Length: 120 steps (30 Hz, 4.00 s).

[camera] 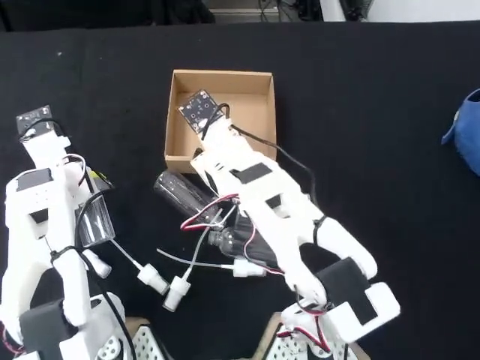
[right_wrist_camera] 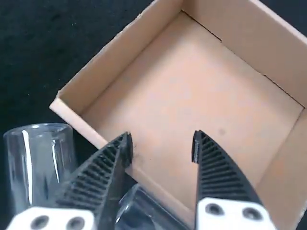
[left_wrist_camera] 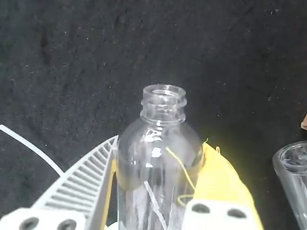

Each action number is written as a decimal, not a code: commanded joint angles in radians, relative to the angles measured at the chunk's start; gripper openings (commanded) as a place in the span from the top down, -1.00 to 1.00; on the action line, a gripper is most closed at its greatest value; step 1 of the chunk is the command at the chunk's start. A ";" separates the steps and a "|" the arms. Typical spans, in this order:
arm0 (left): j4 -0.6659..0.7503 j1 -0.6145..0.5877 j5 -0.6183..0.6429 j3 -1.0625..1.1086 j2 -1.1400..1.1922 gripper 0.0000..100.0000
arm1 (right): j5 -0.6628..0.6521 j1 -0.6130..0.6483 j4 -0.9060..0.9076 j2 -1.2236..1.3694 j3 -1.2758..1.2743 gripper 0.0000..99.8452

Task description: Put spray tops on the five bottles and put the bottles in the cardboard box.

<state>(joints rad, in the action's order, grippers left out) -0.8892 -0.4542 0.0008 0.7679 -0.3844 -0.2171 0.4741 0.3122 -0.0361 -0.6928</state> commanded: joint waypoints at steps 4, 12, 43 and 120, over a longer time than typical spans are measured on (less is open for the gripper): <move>-0.009 -0.008 0.006 -0.022 -0.049 0.94 | -0.031 0.009 -0.011 -0.028 0.041 0.60; -0.008 -0.008 0.006 -0.022 -0.049 0.94 | -0.037 0.072 0.158 -0.193 0.033 0.60; -0.009 -0.008 0.002 -0.021 -0.049 0.94 | -0.288 0.037 0.273 0.160 0.237 0.98; -0.008 -0.008 0.000 -0.021 -0.049 0.94 | 0.212 -0.413 0.350 0.412 0.631 0.78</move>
<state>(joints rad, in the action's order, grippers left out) -0.8892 -0.4542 0.0008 0.7679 -0.3844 0.0652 0.1043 0.6851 0.3721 -0.1419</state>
